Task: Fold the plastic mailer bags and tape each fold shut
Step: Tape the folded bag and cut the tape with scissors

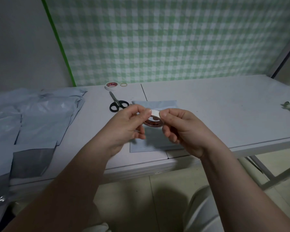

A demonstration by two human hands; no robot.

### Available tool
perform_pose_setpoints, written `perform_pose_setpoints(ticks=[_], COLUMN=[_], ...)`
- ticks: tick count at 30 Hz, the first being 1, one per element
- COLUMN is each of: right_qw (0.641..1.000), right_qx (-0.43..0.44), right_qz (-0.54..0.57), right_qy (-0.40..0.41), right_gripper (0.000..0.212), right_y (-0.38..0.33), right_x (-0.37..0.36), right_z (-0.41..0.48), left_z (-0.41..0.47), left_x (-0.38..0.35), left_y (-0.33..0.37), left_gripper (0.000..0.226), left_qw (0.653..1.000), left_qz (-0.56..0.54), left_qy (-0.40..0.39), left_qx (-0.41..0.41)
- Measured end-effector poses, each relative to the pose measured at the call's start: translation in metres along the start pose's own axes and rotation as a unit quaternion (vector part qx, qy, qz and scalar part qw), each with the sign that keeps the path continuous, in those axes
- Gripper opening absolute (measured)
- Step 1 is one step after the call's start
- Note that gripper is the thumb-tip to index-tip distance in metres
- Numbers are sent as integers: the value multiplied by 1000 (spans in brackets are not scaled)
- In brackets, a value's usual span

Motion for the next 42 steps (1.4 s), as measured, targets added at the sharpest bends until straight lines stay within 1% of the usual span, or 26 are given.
perform_pose_setpoints(ticks=[2,5,8,9,11,13,15,17,20,22,24,26,29,33,34,37,39,40,42], right_qw=[1000,999,998,997,997,999,999,998,993,991,992,993,995,994,993,993,994,995,996], right_qx=[-5,-15,-13,-11,-9,-16,-23,-21,-11,0,17,31,46,49,43,26,23,26,34], right_qz=[13,33,51,57,62,45,27,51,114,119,106,96,85,97,104,102,96,91,74], right_qy=[-10,-24,-39,-41,-34,-12,8,2,-40,-62,-66,-58,-26,32,42,58,50,42,30], right_gripper=[18,16,15,15,16,20,25,24,20,20,21,25,24,15,15,25,30,27,13], right_y=[-1,-2,-2,-2,-2,-1,1,0,1,1,3,3,3,1,2,2,2,2,1], right_x=[0,0,-1,-2,-1,1,2,2,-1,-1,-1,-1,-1,0,1,0,-1,-3,-4], right_z=[0,-1,-2,-2,-2,0,1,2,1,1,2,4,5,5,5,4,3,3,2], left_z=[-1,-1,-1,-1,-1,0,0,0,-1,-1,-2,-2,-3,-4,-4,-2,-1,0,0], left_x=[-5,-11,-16,-18,-17,-14,-12,-12,-15,-15,-15,-16,-18,-20,-20,-15,-11,-10,-9], left_y=[-1,-4,-6,-7,-9,-7,-4,-3,-2,-3,-2,-2,-2,-4,-5,-8,-10,-11,-12], left_gripper=[24,35,45,46,41,28,17,11,13,15,17,17,15,20,19,7,10,10,9], left_qw=[997,979,960,960,973,987,993,995,991,983,977,974,970,975,977,978,972,969,967], left_qz=[-70,-198,-267,-264,-209,-150,-111,-94,-127,-176,-206,-220,-235,-205,-192,-185,-200,-209,-219], left_qy=[-15,-38,-62,-68,-57,-36,-23,-16,-9,-1,9,12,6,-22,-21,30,68,77,79], left_qx=[12,33,61,71,78,51,25,19,31,41,49,55,67,85,89,94,99,102,106])
Point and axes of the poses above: each hand's wrist, its own z-axis towards the middle knuckle, its own x-axis out of the back of the hand, y = z × x, the point moved 5 cm from there along z, towards the middle knuckle
